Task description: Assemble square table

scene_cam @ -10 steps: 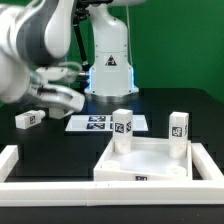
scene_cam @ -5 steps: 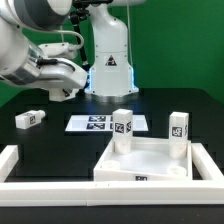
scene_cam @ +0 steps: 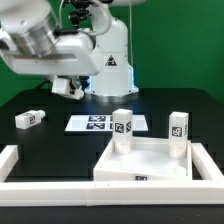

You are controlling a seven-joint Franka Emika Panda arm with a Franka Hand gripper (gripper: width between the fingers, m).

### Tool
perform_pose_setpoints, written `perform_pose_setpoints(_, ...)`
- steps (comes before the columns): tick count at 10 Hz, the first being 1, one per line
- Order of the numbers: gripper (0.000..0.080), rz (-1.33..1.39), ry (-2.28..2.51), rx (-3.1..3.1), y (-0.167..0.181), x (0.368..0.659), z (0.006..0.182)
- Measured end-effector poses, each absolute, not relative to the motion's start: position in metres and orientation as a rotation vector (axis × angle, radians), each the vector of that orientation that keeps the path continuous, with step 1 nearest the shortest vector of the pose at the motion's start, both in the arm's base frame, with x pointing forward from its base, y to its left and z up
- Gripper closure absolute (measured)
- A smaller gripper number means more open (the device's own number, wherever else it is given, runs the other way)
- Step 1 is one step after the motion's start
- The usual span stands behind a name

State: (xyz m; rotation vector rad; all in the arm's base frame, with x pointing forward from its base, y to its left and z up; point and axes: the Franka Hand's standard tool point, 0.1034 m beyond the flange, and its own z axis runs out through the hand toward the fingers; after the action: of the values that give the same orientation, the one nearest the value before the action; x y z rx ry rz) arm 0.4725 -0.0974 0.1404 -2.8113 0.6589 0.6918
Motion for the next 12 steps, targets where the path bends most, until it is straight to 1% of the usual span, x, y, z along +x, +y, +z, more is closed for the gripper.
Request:
perform_pose_setpoints(1, 0.0508, 0.643, 0.642, -2.833, -0.095, 0.485, 0.147)
perform_pose_setpoints(2, 0.0508, 0.496, 0.650, -2.879, -0.097, 0.494, 0.144)
perform_pose_setpoints(4, 0.0508, 0.262, 0.651, -2.931, -0.093, 0.494, 0.142)
perform_pose_setpoints(5, 0.0508, 0.156, 0.692, -2.953, -0.088, 0.502, 0.139)
perform_pose_setpoints(6, 0.0508, 0.008, 0.826, -2.945, -0.068, 0.528, 0.144)
perform_pose_setpoints(7, 0.0508, -0.180, 0.956, -2.923, -0.039, 0.557, 0.151)
perform_pose_setpoints(8, 0.0508, -0.212, 1.009, -2.916, -0.015, 0.575, 0.151)
perform_pose_setpoints(9, 0.0508, -0.328, 1.139, -2.848, 0.006, 0.602, 0.155)
perform_pose_setpoints(10, 0.0508, -0.455, 1.202, -2.771, 0.034, 0.615, 0.152)
perform_pose_setpoints(12, 0.0508, -0.585, 1.187, -2.726, 0.058, 0.612, 0.144)
